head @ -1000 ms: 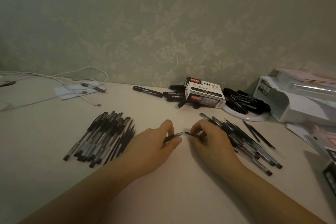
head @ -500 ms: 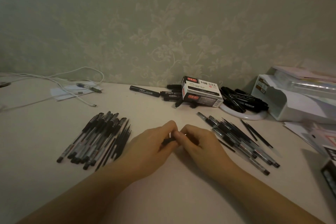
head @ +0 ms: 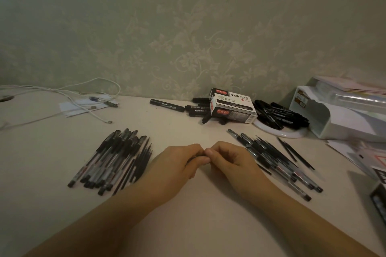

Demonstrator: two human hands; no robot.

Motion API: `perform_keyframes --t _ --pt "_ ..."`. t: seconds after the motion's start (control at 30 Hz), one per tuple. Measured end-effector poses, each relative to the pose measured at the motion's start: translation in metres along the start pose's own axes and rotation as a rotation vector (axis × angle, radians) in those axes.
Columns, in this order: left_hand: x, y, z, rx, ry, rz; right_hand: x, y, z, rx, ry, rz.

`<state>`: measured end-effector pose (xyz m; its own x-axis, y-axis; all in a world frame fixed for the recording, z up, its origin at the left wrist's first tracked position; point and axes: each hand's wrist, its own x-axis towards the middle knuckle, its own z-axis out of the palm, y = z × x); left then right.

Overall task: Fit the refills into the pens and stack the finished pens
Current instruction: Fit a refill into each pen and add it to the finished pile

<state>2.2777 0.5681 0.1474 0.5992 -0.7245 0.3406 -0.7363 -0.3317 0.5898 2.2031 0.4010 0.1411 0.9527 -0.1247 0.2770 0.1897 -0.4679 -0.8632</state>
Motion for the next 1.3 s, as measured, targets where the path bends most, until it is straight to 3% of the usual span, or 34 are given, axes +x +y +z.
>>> perform_keyframes --t 0.43,1.3 --pt "-0.0005 0.0029 0.0009 0.071 0.071 0.015 0.0031 0.0070 -0.0023 0.067 0.022 0.012" --pt "-0.0012 0.0027 0.0003 0.104 0.033 -0.030 0.0018 0.0002 -0.0048 0.214 0.034 0.000"
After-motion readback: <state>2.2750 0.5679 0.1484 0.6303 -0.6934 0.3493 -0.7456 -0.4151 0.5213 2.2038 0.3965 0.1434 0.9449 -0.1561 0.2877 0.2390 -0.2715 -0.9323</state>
